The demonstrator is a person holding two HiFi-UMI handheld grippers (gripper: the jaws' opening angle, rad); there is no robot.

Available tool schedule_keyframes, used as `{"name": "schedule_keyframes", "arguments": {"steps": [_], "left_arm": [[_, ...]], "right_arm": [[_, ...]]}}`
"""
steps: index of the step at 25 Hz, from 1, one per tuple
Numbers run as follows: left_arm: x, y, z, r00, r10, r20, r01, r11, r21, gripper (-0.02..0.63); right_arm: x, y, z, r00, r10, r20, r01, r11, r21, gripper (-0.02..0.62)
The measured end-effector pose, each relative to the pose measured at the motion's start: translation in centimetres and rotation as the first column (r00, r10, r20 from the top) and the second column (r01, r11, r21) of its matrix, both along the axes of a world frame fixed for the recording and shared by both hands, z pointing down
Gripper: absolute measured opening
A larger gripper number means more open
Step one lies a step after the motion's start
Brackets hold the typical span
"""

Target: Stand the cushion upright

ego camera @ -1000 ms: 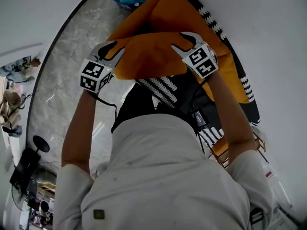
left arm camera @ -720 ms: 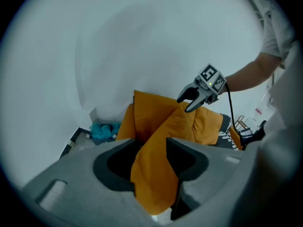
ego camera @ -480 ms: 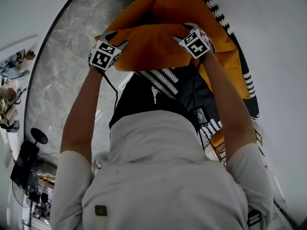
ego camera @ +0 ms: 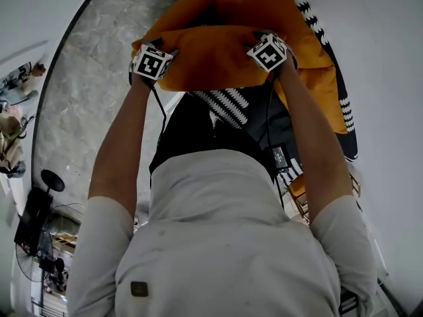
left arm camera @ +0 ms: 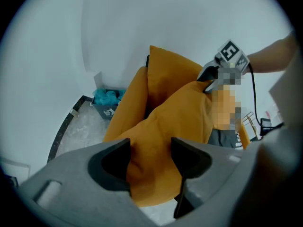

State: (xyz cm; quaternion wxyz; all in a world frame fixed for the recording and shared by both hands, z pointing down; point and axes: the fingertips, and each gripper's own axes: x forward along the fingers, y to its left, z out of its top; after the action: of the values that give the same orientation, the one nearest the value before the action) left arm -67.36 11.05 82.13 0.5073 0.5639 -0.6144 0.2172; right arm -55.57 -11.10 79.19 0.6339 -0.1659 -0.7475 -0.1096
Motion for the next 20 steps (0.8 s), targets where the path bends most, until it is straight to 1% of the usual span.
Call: {"name": "schedule_keyframes", "arguments": {"steps": [3, 6, 10, 14, 20], "left_arm": [[0.6, -0.1, 0.1, 1.0, 0.022, 0.01, -0.021, 1.0, -0.022, 0.202], [1.0, -0.2, 0.1, 0.999, 0.033, 0.018, -0.032, 0.999, -0.028, 0.136], [1.6, -0.1, -0.6, 1.0, 0.008, 0.006, -0.008, 1.0, -0.021, 0.055], [3.1, 0.2, -2.0, 1.0, -0.001, 0.002, 0.001, 1.0, -0.02, 0.032], [5.8, 0.3, -5.1, 1.0, 0.001, 0.013, -0.001, 1.0, 0.0, 0.026]], "right_arm": [[0.3, 0.7, 0.1, 1.0, -0.014, -0.011, 0.014, 1.0, 0.005, 0.16], [0.6, 1.2, -0.1, 1.0, -0.003, -0.007, 0.003, 1.0, 0.001, 0.102], [1.0, 2.0, -1.0, 1.0, 0.008, 0.014, -0.008, 1.0, -0.012, 0.062], [2.5, 2.6, -2.2, 0.998, 0.04, 0.045, -0.039, 0.999, -0.031, 0.048], [6.1, 3.1, -4.8, 0.988, 0.109, 0.106, -0.103, 0.993, -0.065, 0.046]]}}
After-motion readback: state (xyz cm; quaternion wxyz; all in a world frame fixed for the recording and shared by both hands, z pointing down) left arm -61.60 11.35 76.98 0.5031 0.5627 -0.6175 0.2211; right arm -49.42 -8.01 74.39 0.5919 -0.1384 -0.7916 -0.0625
